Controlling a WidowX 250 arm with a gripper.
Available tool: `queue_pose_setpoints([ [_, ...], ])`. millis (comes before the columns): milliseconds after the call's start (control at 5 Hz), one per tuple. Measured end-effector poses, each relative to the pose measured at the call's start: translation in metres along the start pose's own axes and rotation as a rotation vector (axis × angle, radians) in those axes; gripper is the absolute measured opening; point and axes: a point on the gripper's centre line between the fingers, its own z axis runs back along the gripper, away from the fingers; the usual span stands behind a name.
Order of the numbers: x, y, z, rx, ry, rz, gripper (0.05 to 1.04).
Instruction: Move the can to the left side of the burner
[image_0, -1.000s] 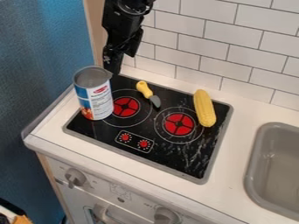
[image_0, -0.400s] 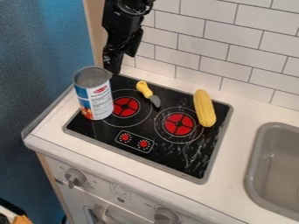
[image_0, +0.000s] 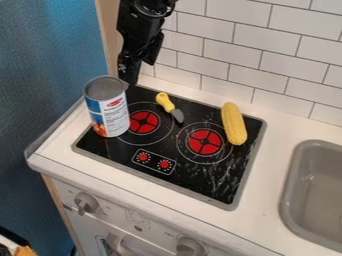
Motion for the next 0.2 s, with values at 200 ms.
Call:
queue_pose_setpoints([
  [200, -0.0002, 0.0003, 0.0, 0.002, 0.001, 0.001, 1.0],
])
